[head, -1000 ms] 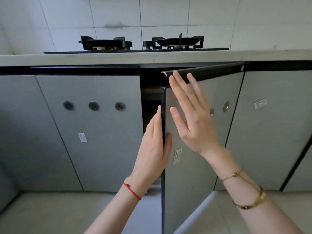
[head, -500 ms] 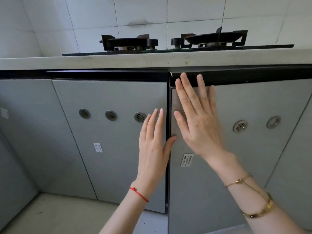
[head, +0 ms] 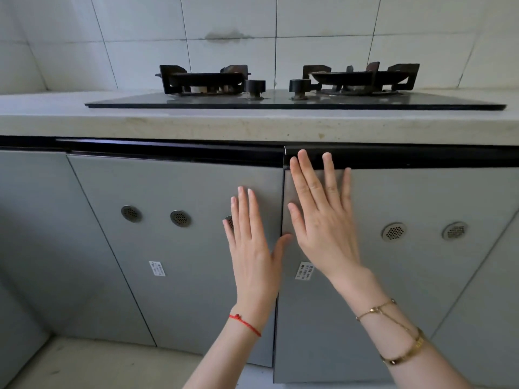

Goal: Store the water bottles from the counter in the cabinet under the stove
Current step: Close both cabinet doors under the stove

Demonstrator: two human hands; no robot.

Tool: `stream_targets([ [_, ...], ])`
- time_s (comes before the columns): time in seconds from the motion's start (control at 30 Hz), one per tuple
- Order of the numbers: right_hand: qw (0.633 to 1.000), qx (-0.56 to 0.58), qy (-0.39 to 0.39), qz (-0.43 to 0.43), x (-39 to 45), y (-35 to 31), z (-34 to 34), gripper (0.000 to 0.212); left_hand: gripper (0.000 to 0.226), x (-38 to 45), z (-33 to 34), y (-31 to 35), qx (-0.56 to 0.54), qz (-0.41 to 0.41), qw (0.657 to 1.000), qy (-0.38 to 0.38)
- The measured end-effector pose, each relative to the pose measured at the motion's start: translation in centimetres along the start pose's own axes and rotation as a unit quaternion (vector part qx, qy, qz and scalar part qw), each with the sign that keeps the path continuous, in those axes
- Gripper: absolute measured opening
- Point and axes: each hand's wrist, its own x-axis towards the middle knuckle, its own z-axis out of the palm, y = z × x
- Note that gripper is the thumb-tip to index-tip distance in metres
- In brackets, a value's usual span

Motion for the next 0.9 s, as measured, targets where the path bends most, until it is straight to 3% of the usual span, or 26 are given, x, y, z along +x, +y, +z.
stream_targets([
  [0.53,0.999,-0.042,0.0,0.02,1.6,-0.1,2.6,0.064,0.086,1.7,3.0,-0.8,0.105,-0.046,0.993,0.02],
  [0.9,1.0,-0.013,-0.007,0.004,1.0,0.2,1.0,0.066,0.092,1.3,0.4,-0.5,0.108,-0.027,0.993,-0.027],
])
